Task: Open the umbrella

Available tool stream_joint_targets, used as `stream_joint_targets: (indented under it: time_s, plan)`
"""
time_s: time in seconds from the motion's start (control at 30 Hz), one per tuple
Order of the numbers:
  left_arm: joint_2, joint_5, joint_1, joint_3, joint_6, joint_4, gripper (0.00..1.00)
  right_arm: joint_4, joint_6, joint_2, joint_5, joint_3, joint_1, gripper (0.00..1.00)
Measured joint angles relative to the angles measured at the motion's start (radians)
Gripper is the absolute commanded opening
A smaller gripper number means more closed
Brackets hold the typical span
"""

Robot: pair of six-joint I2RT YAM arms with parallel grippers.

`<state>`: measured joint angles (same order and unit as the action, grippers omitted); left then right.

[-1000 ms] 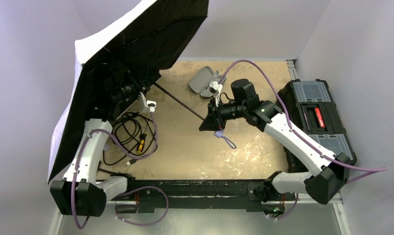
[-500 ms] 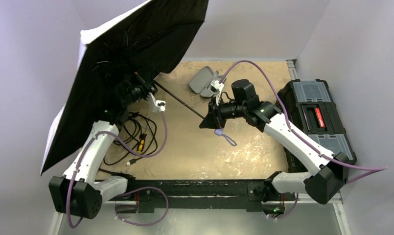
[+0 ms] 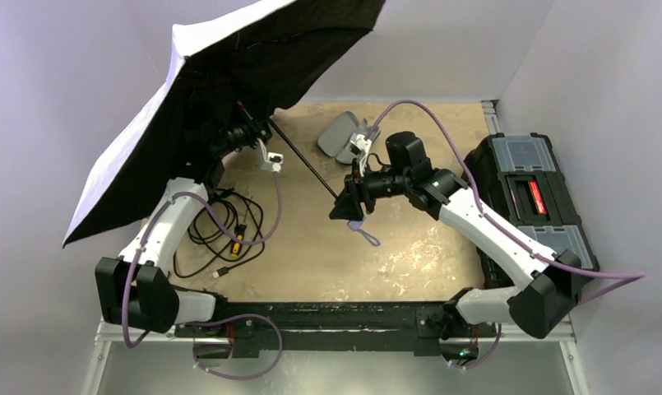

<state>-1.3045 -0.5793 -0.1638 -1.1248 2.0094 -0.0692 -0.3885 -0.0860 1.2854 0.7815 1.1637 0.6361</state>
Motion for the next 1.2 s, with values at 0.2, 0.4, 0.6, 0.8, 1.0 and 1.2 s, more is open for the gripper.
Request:
stream_joint_targets:
  time_s: [0.2, 0.4, 0.6, 0.8, 1.0, 1.2]
  plan:
    - [-0.05, -0.074, 0.0, -0.021, 0.04, -0.072, 0.0, -0.005, -0.008, 0.084, 0.009, 0.029, 0.001, 0.38]
    - [-0.057, -0.12, -0.001, -0.032, 0.038, -0.084, 0.0, 0.029, -0.067, 0.124, 0.056, 0.038, 0.005, 0.0]
    - [-0.064, -0.106, -0.002, -0.051, 0.042, -0.108, 0.22, 0.08, -0.194, 0.157, 0.097, 0.047, -0.006, 0.0]
    - [-0.076, -0.041, -0.003, -0.035, 0.042, -0.175, 0.32, 0.155, -0.306, 0.153, 0.119, 0.049, -0.016, 0.0]
    - [-0.076, 0.03, -0.003, -0.004, 0.042, -0.226, 0.4, 0.227, -0.37, 0.142, 0.12, 0.04, -0.049, 0.0]
    - [-0.072, 0.103, -0.005, 0.023, 0.041, -0.231, 0.43, 0.309, -0.421, 0.119, 0.117, 0.005, -0.089, 0.0]
